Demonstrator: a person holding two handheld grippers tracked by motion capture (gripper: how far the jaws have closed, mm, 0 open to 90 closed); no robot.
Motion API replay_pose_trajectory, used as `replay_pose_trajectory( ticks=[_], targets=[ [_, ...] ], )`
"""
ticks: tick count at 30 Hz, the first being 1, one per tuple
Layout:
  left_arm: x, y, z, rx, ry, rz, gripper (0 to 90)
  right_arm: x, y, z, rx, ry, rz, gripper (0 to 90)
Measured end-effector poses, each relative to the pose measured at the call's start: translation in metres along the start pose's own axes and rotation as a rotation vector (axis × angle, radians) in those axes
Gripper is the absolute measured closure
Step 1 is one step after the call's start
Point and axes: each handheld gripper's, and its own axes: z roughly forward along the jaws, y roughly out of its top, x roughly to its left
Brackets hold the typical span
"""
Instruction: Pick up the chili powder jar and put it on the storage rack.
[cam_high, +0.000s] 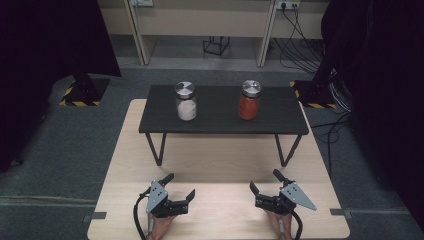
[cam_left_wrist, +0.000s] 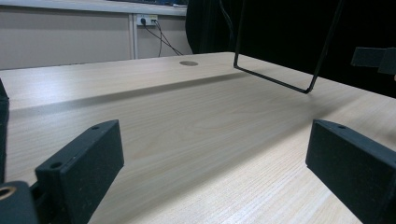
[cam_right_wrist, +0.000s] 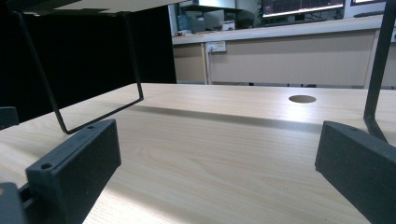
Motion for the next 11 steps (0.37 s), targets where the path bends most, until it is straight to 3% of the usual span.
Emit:
replay_pose_trajectory(
  ticks=[11],
  targets=[
    [-0.0003, 0.0003, 0.0002, 0.002, -0.002, 0.004, 3.4, 0.0, 0.0004, 0.0006, 0.003, 0.004, -0.006, 0.2]
  ],
)
